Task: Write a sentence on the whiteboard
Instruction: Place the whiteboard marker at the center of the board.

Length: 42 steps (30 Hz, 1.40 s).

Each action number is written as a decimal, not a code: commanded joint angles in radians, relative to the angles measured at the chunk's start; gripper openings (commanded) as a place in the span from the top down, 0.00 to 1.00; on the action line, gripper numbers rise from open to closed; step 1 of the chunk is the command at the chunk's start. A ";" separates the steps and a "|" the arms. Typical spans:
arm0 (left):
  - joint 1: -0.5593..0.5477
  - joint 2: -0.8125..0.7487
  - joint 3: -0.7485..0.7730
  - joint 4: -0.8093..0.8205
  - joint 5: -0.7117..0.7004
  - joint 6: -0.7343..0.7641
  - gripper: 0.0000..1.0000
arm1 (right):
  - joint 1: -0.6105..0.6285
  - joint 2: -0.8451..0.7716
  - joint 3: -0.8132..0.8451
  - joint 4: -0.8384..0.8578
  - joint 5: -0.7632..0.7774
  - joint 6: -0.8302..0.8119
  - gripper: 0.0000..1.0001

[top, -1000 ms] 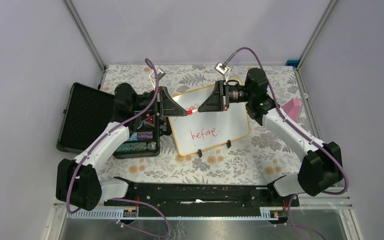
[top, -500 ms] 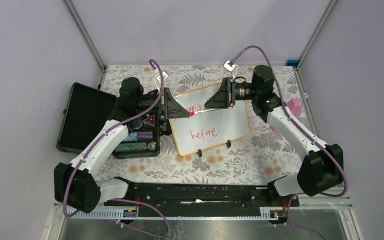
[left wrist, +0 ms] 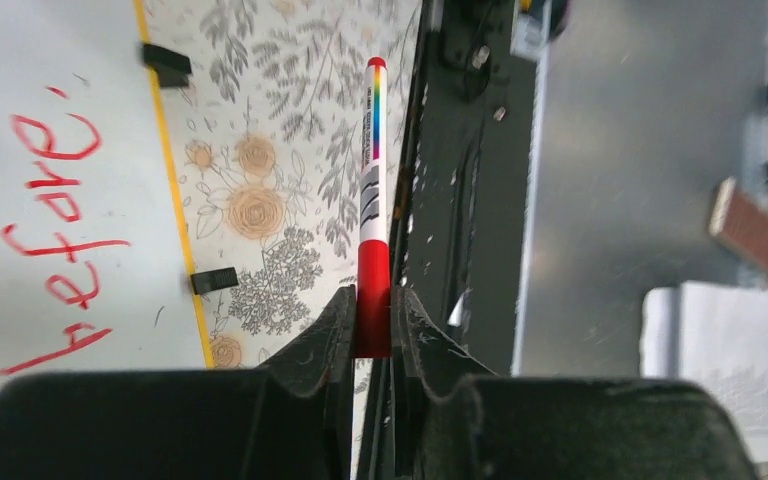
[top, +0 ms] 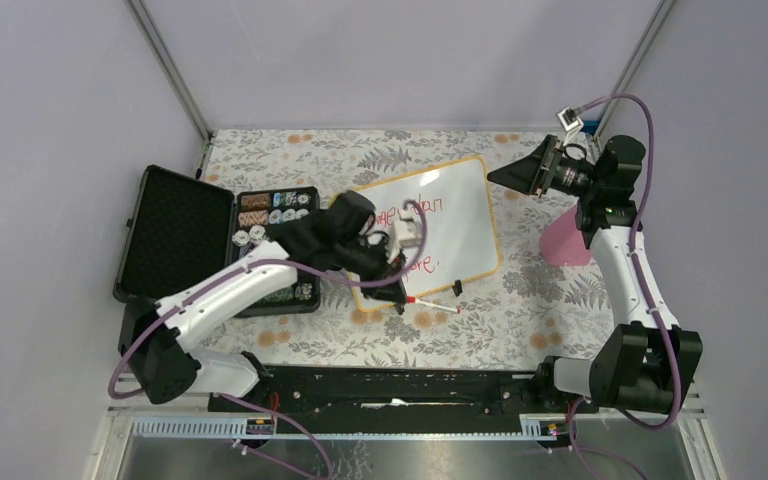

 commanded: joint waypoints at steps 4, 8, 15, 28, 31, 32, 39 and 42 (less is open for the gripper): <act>-0.194 0.116 -0.041 0.056 -0.331 0.169 1.00 | -0.050 -0.067 -0.046 0.023 -0.010 -0.041 0.02; -0.274 0.177 -0.070 0.163 -0.404 0.128 1.00 | -0.060 -0.069 -0.059 0.023 -0.006 -0.049 0.01; -0.345 0.297 -0.083 0.278 -0.493 0.078 1.00 | -0.067 -0.067 -0.065 0.023 0.002 -0.059 0.01; -0.378 0.470 -0.093 0.313 -0.569 0.059 0.81 | -0.068 -0.059 -0.065 0.024 -0.006 -0.058 0.00; -0.378 0.488 -0.084 0.296 -0.562 0.058 0.71 | -0.068 -0.055 -0.064 0.024 -0.007 -0.061 0.00; -0.378 0.491 -0.084 0.295 -0.567 0.058 0.68 | -0.068 -0.055 -0.066 0.025 -0.007 -0.061 0.00; -0.378 0.479 -0.053 0.253 -0.562 0.055 0.52 | -0.068 -0.061 -0.067 0.024 -0.018 -0.059 0.00; -0.378 0.464 -0.017 0.208 -0.567 0.054 0.47 | -0.067 -0.058 -0.065 0.022 -0.020 -0.056 0.00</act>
